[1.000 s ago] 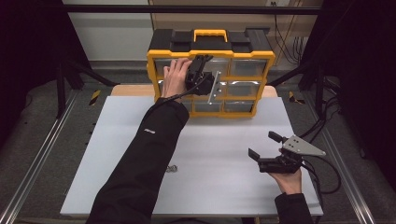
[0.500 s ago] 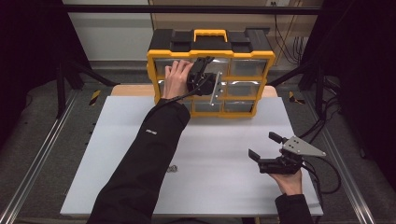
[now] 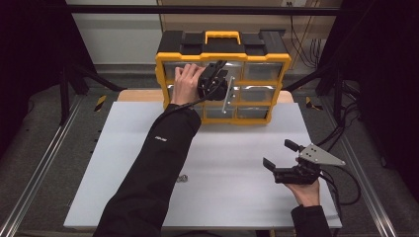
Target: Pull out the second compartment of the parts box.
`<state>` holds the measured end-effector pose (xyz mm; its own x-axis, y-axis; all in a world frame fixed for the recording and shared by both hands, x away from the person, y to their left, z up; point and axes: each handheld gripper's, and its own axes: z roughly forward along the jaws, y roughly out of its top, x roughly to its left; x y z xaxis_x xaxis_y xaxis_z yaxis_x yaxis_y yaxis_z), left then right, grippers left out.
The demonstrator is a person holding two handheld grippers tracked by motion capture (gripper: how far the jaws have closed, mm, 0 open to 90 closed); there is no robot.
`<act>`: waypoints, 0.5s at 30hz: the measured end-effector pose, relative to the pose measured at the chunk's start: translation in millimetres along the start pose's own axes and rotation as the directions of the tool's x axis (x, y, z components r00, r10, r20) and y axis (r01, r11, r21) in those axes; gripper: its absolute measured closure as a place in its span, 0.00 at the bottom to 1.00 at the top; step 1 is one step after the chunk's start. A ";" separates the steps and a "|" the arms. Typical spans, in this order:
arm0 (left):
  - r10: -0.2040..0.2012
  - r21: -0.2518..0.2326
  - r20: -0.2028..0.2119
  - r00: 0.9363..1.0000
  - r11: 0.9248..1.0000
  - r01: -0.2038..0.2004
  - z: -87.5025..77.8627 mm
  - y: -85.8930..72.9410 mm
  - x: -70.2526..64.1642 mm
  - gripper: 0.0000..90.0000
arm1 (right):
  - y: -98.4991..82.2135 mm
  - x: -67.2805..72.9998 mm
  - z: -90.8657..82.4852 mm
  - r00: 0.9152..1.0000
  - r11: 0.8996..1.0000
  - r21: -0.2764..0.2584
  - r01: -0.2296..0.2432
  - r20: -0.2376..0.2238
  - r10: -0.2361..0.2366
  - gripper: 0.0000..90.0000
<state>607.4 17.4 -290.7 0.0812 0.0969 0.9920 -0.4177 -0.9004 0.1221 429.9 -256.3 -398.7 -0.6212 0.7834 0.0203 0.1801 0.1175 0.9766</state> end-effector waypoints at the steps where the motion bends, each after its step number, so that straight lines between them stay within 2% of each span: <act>1: 0.001 -0.002 -0.004 1.000 1.000 -0.001 0.0 -0.2 0.0 0.73 | 0.0 -0.1 0.0 1.000 1.000 0.002 0.000 0.000 0.000 0.00; 7: 0.022 0.006 -0.036 0.999 1.000 -0.022 -0.5 0.3 0.0 0.82 | 0.3 -0.3 -0.9 1.000 1.000 0.005 0.001 0.002 -0.001 0.01; 9: 0.049 0.000 -0.045 0.998 0.999 -0.049 0.1 -0.3 -1.5 0.83 | 0.4 -0.2 -1.0 1.000 1.000 0.005 0.000 0.002 0.000 0.00; 13: 0.066 0.001 -0.052 0.996 0.998 -0.066 0.3 -0.2 -2.0 0.84 | 0.6 -0.1 -1.5 1.000 1.000 0.004 -0.004 0.002 0.004 0.00; 15: 0.095 0.009 -0.057 0.994 0.995 -0.095 -0.3 0.6 -2.7 0.85 | 0.5 -0.7 -1.4 1.000 1.000 0.001 0.004 0.004 -0.004 0.01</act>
<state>606.7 16.7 -293.3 -0.0108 0.0351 0.9993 -0.4157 -0.9091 0.0274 429.3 -257.7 -398.0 -0.6190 0.7852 0.0152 0.1780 0.1213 0.9765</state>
